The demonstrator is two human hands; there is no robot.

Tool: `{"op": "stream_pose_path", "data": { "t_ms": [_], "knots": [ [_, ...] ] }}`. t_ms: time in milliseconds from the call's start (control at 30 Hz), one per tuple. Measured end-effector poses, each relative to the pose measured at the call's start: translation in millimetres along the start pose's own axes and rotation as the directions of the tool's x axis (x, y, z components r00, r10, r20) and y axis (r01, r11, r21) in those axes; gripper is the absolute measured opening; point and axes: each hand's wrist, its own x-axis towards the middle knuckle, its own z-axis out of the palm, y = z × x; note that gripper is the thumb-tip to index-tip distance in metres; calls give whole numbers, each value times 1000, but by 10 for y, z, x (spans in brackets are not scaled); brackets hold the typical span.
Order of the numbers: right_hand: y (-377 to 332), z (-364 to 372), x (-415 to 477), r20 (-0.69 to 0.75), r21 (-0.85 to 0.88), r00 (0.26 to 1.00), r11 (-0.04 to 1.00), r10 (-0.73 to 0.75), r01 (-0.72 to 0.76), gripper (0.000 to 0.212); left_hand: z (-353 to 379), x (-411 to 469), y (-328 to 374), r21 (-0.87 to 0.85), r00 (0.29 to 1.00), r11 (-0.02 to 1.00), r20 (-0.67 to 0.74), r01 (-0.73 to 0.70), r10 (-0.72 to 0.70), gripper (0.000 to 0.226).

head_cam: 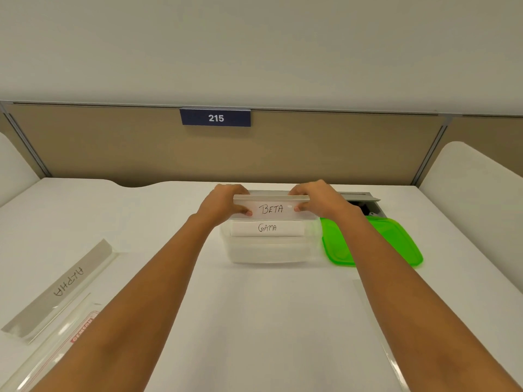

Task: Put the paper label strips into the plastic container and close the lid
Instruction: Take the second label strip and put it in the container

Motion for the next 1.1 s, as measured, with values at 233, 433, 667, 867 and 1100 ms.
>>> {"op": "stream_pose_path", "data": {
  "t_ms": [233, 433, 667, 867, 1100],
  "knots": [
    [55, 193, 177, 129, -116, 991, 993, 17, -2, 39, 236, 187, -103, 195, 989, 981, 143, 16, -45, 52],
    [38, 342, 283, 266, -193, 963, 981, 48, 4, 44, 373, 257, -147, 325, 963, 946, 259, -8, -81, 58],
    [66, 530, 360, 380, -257, 920, 966, 94, 8, 45, 516, 310, -156, 412, 927, 910, 359, -52, -109, 49],
    [123, 687, 414, 404, -277, 908, 961, 109, 8, 36, 639, 335, -195, 449, 910, 890, 396, -76, -121, 35],
    [165, 771, 424, 410, -263, 906, 965, 107, 5, 33, 712, 332, -240, 413, 892, 910, 426, -44, -150, 28]
  ]
}}
